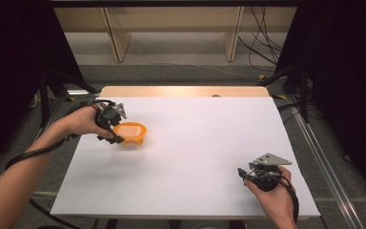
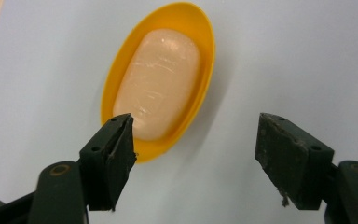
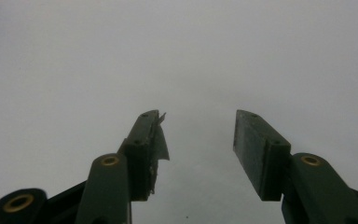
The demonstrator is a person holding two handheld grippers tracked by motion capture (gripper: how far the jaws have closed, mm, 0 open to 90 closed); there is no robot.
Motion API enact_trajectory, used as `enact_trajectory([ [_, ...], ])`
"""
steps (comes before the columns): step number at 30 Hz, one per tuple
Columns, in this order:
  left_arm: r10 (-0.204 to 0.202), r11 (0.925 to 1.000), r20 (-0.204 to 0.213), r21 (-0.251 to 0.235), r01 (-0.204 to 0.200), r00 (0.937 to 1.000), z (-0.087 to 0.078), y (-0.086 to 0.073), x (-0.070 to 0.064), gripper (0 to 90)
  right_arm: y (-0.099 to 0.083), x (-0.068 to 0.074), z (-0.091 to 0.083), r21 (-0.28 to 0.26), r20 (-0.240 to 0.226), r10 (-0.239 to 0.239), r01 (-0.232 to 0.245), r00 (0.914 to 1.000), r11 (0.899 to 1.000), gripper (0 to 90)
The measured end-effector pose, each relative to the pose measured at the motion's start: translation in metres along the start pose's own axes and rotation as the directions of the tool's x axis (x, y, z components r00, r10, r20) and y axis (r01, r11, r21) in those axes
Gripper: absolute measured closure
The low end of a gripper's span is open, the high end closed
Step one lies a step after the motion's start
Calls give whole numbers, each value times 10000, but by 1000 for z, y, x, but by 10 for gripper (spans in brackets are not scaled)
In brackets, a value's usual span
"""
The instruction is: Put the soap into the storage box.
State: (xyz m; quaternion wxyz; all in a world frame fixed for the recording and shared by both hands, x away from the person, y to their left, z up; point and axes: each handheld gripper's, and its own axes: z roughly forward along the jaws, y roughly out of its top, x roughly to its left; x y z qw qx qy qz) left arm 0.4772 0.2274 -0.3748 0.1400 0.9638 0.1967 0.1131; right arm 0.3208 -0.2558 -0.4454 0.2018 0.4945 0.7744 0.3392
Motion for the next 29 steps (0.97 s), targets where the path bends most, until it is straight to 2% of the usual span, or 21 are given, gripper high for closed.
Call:
enact_trajectory([
  [1, -193, 9992, -271, -356, 184, 9994, -3, -10, -11, 277, 0, -1, 0, -138, 33, -223, 224, 9997, 9997, 518],
  [2, -193, 9992, -271, -356, 184, 9994, -3, -10, -11, 277, 0, -1, 0, -138, 33, -223, 224, 9997, 9997, 518],
  [3, -374, 9958, -435, -855, 336, 9984, -2, -20, -23, 277, 0, 1, 0, -37, 42, 94, -94, 9999, 9999, 518],
  [4, -734, 9897, -421, -1266, 675, 9964, 0, -28, -33, 278, 0, -1, 0, -64, 59, -150, 150, 9999, 9999, 517],
  [8, -1360, 9744, -395, -1860, 1265, 9899, 7, -56, -70, 276, -1, 0, 1, -58, -11, -109, 108, 9999, 9999, 517],
  [9, -1797, 9652, -332, -1993, 1696, 9832, 13, -68, -87, 275, 0, -1, 2, -141, -24, -278, 277, 9996, 9995, 516],
  [11, -1996, 9611, -366, -2021, 1883, 9792, 17, -75, -95, 275, 1, 0, 1, -70, -63, -73, 73, 10000, 9999, 516],
  [13, -2473, 9448, -478, -2336, 2299, 9678, 26, -93, -113, 279, 0, 2, 1, -92, 35, -72, 72, 10000, 9999, 516],
  [15, -2577, 9413, -384, -2357, 2419, 9655, 28, -98, -117, 284, 1, 2, 1, -18, 47, -105, 105, 9999, 9999, 516],
  [16, -2863, 9293, -516, -2583, 2641, 9567, 31, -102, -122, 291, 0, 3, 1, -47, -53, -125, 125, 9999, 9999, 516],
  [17, -3195, 9102, -502, -2939, 2917, 9463, 34, -106, -130, 293, 0, 3, 1, -50, -63, -131, 130, 9999, 9999, 516],
  [18, -3199, 9080, -506, -3014, 2909, 9461, 34, -109, -133, 292, 0, 3, 1, -36, -130, -103, 103, 9999, 9999, 516],
  [20, -3195, 9110, -646, -2957, 2877, 9454, 34, -111, -135, 293, 0, 3, 1, -11, -194, -52, 51, 9998, 10000, 516],
  [22, -3451, 8953, -661, -3228, 3072, 9363, 35, -118, -144, 292, 0, 1, 3, -58, -20, -362, 362, 9993, 9993, 516],
  [23, -3371, 8967, -762, -3296, 2954, 9384, 35, -120, -144, 293, 0, 1, 4, -54, -38, -363, 363, 9993, 9993, 516],
  [24, -3346, 9010, -818, -3196, 2933, 9388, 35, -122, -145, 292, 0, 4, 3, 4, -63, -57, 57, 10000, 10000, 516],
  [25, -3589, 8918, -680, -3192, 3205, 9309, 36, -123, -148, 291, 0, 2, 2, -44, -27, -361, 361, 9993, 9993, 516],
  [26, -3589, 8918, -680, -3192, 3205, 9309, 36, -123, -148, 291, 0, 2, 2, -44, -27, -361, 361, 9993, 9993, 516],
  [27, -3746, 8857, -669, -3207, 3356, 9248, 36, -125, -151, 291, 0, 2, 3, -25, -20, -390, 390, 9992, 9992, 517],
  [28, -3858, 8814, -745, -3243, 3435, 9196, 37, -125, -152, 291, 0, 3, 3, 1, -191, -258, 258, 9995, 9997, 518],
  [29, -3858, 8814, -745, -3243, 3435, 9196, 37, -125, -152, 290, 1, 6, 2, 146, -193, 159, -156, 9997, 9998, 519],
])
